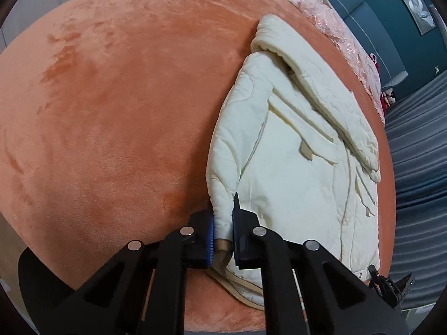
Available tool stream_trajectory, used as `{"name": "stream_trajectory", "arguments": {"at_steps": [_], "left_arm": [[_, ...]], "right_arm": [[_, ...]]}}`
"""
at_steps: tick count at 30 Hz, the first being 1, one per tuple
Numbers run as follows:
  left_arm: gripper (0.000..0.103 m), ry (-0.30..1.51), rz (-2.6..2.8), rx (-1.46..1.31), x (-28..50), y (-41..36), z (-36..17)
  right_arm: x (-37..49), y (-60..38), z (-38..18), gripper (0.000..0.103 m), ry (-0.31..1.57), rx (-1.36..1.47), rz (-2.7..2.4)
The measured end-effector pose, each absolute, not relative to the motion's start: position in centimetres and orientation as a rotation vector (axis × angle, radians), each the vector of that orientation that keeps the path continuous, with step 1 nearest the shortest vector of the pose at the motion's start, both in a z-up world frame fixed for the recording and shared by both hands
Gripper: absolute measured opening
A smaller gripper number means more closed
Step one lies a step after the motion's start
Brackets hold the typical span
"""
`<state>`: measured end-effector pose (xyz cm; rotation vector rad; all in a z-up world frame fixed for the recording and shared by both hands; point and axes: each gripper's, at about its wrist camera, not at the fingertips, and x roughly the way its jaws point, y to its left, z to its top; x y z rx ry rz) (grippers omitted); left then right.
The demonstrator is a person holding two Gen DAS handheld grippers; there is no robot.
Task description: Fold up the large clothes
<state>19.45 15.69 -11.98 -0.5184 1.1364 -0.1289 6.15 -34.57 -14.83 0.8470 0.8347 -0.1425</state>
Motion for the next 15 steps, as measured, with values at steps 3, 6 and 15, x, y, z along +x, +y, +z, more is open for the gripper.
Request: {"name": "stream_trajectory", "arguments": {"at_steps": [3,6,15], "left_arm": [[0.007,1.081,-0.182,-0.502,17.9,15.6,-9.1],[0.006,1.070,-0.232,-0.444,15.6,15.3,-6.3],[0.006,1.329,-0.297,-0.286,1.0,18.3,-3.4]], "right_arm": [[5.0,-34.3,-12.4,0.005,0.823,0.769,-0.081],[3.0,-33.7,-9.7,0.005,0.868,0.643,-0.015],[-10.5,-31.1,-6.0,0.005,1.234,0.376,0.133]]}}
